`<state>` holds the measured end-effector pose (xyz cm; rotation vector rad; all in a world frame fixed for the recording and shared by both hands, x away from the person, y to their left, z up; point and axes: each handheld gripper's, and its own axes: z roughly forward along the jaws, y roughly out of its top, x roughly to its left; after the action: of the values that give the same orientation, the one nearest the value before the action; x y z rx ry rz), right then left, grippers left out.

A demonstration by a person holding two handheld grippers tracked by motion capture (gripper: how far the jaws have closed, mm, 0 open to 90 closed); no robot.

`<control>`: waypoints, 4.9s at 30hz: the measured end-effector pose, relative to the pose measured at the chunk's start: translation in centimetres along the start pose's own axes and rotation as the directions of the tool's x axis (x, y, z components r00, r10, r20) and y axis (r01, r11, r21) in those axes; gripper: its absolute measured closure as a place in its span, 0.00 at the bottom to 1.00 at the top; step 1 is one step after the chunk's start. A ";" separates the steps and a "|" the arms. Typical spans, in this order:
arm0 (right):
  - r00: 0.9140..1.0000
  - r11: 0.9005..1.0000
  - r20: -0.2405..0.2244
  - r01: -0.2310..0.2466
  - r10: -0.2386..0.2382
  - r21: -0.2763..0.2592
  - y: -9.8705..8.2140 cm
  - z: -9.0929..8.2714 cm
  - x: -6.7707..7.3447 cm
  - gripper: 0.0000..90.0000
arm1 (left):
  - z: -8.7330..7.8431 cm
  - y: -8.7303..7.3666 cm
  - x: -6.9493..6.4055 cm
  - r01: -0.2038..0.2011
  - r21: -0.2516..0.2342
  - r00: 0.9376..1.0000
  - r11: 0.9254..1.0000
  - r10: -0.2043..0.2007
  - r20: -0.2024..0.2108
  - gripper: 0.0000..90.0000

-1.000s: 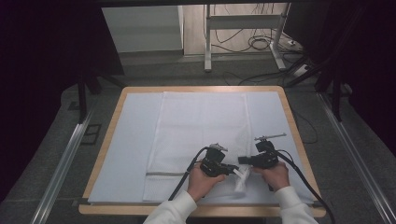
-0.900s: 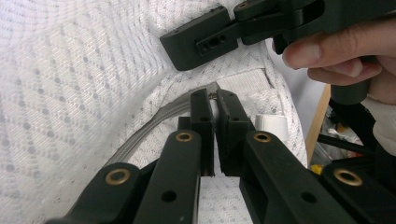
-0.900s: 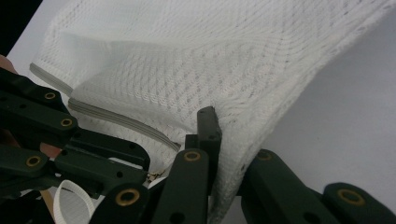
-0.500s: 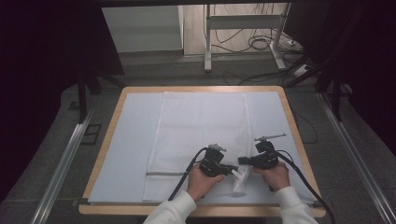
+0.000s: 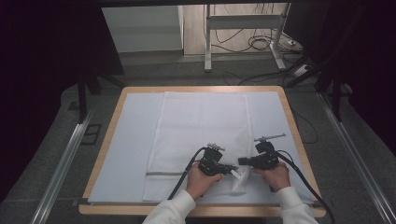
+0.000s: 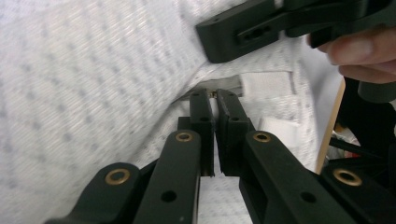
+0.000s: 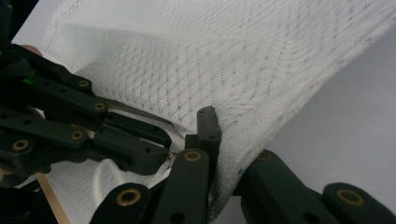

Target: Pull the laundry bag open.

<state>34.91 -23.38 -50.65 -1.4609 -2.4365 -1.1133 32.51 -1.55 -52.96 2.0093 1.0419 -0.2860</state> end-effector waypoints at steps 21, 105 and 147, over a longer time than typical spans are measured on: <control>1.000 1.000 -0.006 -0.001 0.001 -0.011 0.0 0.0 -0.1 0.98 | -1.1 -0.4 0.2 -0.015 -0.017 0.999 1.000 0.014 -0.029 0.97; 1.000 0.998 0.003 -0.017 0.017 -0.060 -0.2 -0.6 -0.3 0.98 | -6.8 -2.8 4.1 0.039 -0.049 0.998 0.998 -0.042 -0.056 0.97; 1.000 0.999 0.017 -0.002 0.003 -0.051 0.1 -0.3 -0.3 0.98 | -9.7 -4.7 5.7 0.097 -0.094 0.990 0.991 -0.105 -0.094 0.97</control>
<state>35.06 -23.73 -50.46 -1.4943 -2.4342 -1.1755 30.94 10.59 -52.59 1.9100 1.2002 -0.1913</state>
